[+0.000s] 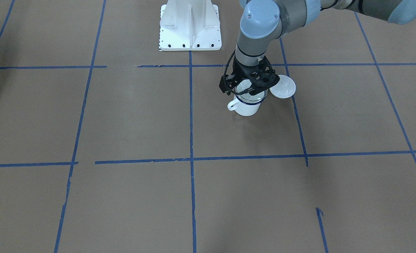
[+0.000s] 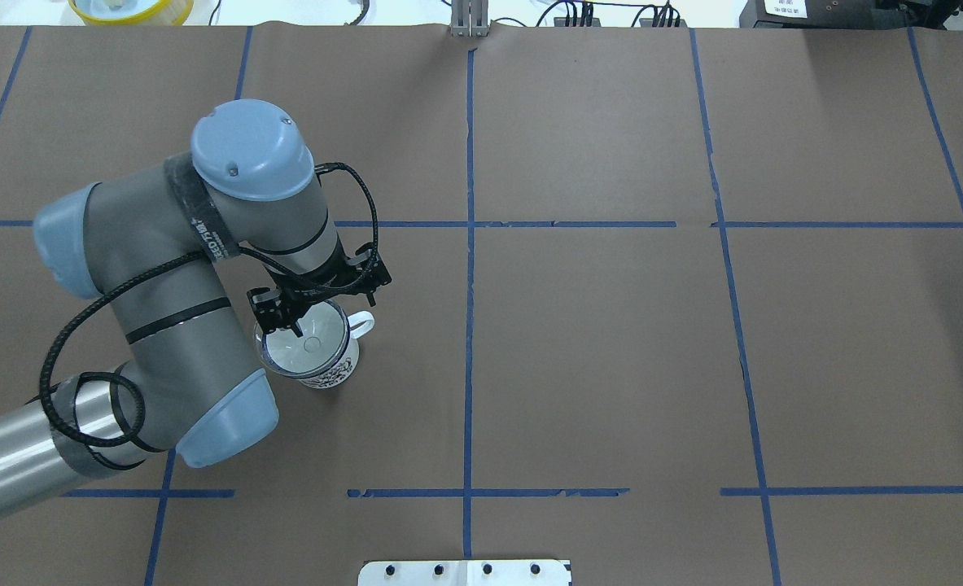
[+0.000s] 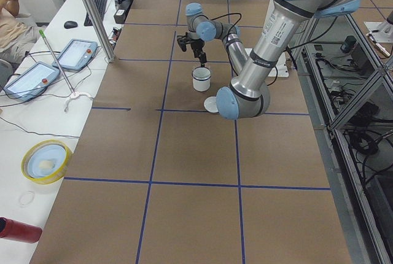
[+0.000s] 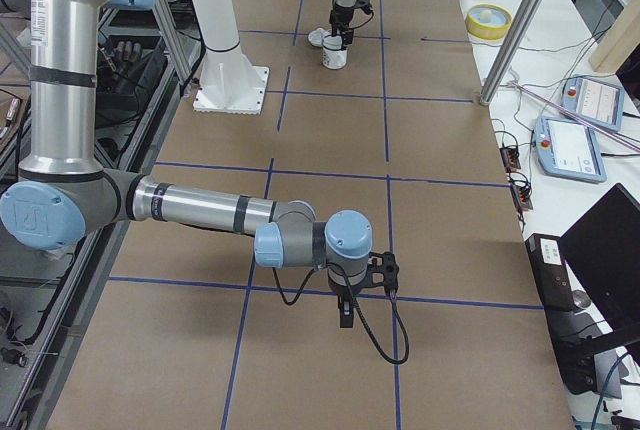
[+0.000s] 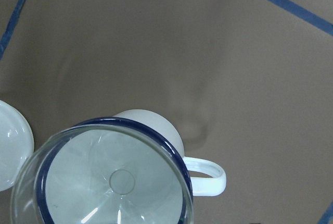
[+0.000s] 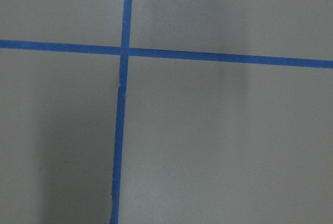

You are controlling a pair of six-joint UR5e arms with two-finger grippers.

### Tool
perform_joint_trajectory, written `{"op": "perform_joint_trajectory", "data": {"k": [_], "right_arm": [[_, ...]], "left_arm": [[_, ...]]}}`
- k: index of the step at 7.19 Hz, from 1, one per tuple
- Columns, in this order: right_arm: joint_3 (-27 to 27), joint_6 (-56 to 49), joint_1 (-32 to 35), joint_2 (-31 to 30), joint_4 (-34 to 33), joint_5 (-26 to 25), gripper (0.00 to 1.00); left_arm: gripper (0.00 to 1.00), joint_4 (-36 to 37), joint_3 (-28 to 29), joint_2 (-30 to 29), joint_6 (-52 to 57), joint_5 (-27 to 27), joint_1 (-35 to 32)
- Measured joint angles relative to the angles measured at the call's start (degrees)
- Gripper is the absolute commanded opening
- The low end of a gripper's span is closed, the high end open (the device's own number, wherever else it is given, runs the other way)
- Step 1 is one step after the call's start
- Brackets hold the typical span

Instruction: Place funnel on cup

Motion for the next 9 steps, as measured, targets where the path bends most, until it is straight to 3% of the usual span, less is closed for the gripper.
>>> {"op": "perform_joint_trajectory", "data": {"k": [2, 5, 7, 9], "right_arm": [[-0.07, 0.0, 0.0, 0.0, 0.0, 0.0, 1.0], [-0.08, 0.0, 0.0, 0.0, 0.0, 0.0, 1.0], [-0.08, 0.0, 0.0, 0.0, 0.0, 0.0, 1.0], [-0.08, 0.0, 0.0, 0.0, 0.0, 0.0, 1.0]], "left_arm": [[1.0, -3.58, -8.27, 9.42, 15.36, -1.34, -6.46], [1.0, -7.37, -10.04, 22.58, 44.12, -7.3, -22.88], [1.0, -7.64, -6.86, 30.95, 69.37, -8.77, -36.3], [1.0, -7.91, 3.05, 35.04, 86.39, -10.61, -49.76]]}}
